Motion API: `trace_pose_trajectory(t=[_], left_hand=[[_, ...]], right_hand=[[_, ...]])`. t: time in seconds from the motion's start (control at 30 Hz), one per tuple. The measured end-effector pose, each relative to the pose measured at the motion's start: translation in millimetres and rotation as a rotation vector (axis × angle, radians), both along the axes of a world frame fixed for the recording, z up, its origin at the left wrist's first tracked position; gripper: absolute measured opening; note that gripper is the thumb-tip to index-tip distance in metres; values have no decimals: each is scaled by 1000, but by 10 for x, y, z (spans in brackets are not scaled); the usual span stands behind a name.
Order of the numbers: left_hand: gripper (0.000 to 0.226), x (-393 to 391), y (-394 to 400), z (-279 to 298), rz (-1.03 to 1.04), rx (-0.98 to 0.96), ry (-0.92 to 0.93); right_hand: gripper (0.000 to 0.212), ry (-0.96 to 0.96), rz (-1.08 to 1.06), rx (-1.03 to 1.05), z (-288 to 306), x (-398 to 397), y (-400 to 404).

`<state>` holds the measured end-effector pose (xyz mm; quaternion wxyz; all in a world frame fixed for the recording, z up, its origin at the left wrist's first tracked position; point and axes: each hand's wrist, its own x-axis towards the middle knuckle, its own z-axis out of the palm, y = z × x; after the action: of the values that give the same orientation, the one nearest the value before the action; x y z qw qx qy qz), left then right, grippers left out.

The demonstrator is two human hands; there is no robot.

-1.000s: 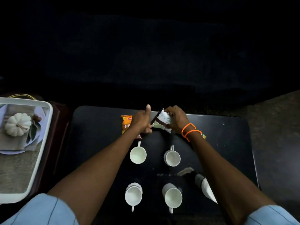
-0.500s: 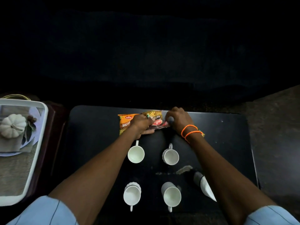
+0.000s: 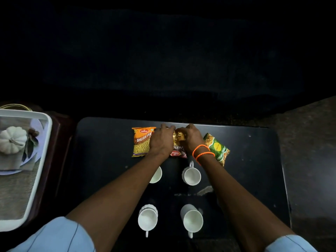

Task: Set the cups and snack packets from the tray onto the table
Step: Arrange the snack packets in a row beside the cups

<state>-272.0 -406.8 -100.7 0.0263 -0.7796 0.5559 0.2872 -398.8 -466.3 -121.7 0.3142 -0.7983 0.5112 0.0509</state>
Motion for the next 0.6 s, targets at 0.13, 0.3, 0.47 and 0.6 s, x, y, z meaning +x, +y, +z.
trace_pose_trajectory(t=[0.13, 0.3, 0.47, 0.6], left_hand=[[51, -4, 83, -152, 20, -5, -33], [60, 4, 92, -233, 12, -39, 30], [67, -20, 68, -234, 7, -29, 92], [74, -3, 67, -217, 22, 0, 142]], right_hand=[[55, -62, 33, 3, 11, -15, 19], [58, -32, 63, 27, -10, -39, -5], [59, -13, 62, 42, 33, -68, -66], [56, -55, -126, 41, 108, -287, -220]])
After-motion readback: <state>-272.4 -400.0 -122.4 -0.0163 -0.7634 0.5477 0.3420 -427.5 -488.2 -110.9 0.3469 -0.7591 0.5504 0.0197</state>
